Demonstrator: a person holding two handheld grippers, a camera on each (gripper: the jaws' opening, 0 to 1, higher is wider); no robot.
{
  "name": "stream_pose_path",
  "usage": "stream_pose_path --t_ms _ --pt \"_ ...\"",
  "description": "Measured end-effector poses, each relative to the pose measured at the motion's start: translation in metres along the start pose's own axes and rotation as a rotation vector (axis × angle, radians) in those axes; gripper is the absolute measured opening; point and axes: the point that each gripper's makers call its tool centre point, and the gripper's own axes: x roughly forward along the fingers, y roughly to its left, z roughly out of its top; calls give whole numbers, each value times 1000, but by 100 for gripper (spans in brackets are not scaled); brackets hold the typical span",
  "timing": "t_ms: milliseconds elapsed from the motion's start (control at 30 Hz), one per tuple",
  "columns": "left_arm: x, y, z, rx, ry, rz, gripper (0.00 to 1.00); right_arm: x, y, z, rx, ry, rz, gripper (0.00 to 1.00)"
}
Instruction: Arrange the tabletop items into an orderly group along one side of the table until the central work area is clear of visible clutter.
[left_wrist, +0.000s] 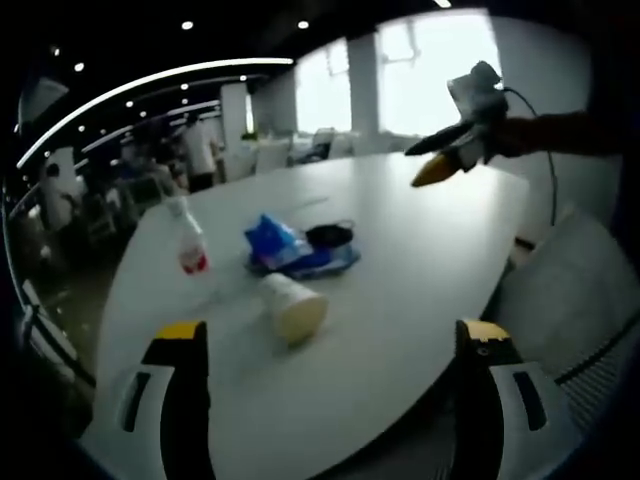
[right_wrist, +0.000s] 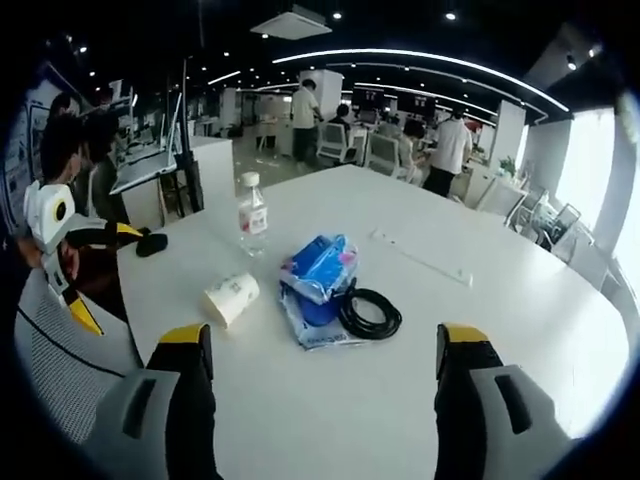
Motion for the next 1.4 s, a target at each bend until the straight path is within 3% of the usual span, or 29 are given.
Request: stream_pose_path --t_ms 633,767,967,1400 --pt "3 -3 -3 27 26 -24 100 44 -12 22 -12 -1 18 84" --pt "3 -4 -4 33 28 -26 100 52 -13 23 -16 4 21 83" --pt "4 -5 -4 31 29 -29 100 63 -15 22 51 12 40 80" --pt "5 -5 -8 30 48 -31 100 88 -15 14 66 43 41 74"
